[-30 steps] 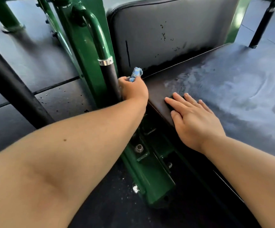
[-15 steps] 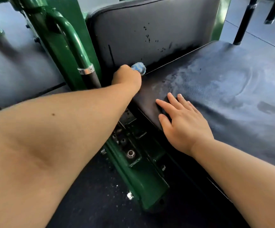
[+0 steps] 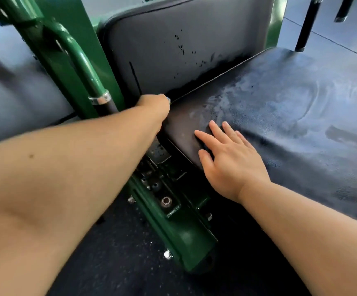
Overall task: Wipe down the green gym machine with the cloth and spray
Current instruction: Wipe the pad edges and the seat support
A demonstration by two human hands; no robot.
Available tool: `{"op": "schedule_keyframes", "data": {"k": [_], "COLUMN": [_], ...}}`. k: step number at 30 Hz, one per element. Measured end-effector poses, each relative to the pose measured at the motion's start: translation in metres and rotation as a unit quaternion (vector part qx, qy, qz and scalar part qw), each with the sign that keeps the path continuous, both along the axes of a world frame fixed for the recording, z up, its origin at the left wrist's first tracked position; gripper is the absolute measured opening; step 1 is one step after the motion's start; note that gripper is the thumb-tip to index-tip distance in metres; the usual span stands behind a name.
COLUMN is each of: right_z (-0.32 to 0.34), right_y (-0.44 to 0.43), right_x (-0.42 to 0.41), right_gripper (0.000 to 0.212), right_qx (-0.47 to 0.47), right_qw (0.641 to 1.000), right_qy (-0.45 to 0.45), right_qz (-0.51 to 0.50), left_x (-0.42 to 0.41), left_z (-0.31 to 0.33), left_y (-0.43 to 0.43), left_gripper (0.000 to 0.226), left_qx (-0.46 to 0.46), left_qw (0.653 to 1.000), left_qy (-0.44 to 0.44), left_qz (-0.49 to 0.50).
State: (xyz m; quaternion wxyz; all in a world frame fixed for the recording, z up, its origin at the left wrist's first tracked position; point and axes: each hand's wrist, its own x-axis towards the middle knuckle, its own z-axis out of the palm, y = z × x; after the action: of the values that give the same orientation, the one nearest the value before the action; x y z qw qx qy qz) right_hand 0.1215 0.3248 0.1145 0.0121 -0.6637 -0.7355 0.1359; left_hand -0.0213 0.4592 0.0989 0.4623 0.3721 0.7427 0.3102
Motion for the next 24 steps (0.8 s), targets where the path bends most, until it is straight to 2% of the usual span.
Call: {"op": "schedule_keyframes", "data": {"k": [2,10,15,17,18,21,23,24], "right_z": [-0.001,-0.004,-0.004,-0.005,-0.005,-0.003,0.001,0.002], "right_y": [0.001,0.002,0.004,0.004,0.003,-0.002,-0.014,-0.029], "right_x": [0.001,0.002,0.001,0.001,0.001,0.002,0.004,0.008], "right_gripper": [0.051,0.051,0.049,0.048,0.048,0.048,0.044,0.041], "right_qx": [-0.001,0.011,0.021,0.031,0.030,0.058,0.099,0.137], "right_qw": [1.000,1.000,1.000,0.999,0.999,0.994,0.987,0.979], "right_qy": [-0.003,-0.008,-0.019,-0.013,0.004,0.088,0.125,0.143], "right_qz": [0.000,0.000,0.002,0.010,0.012,-0.013,-0.032,-0.047], "left_x": [0.001,0.021,0.054,0.063,0.070,0.079,0.063,0.056], "left_z": [-0.006,-0.022,-0.021,-0.022,-0.023,-0.025,-0.026,-0.026], "left_y": [0.004,-0.061,-0.126,-0.148,-0.166,-0.232,-0.243,-0.233], "left_gripper": [0.042,0.036,0.041,0.037,0.035,0.032,0.023,0.017], "left_qx": [0.007,0.044,0.027,0.050,0.048,0.033,0.047,0.082], "left_qw": [0.999,0.980,0.980,0.980,0.982,0.976,0.974,0.977], "left_qy": [0.033,0.002,-0.066,-0.077,-0.091,-0.205,-0.215,-0.186], "left_qz": [0.024,0.194,0.184,0.177,0.160,0.070,0.051,0.060]}}
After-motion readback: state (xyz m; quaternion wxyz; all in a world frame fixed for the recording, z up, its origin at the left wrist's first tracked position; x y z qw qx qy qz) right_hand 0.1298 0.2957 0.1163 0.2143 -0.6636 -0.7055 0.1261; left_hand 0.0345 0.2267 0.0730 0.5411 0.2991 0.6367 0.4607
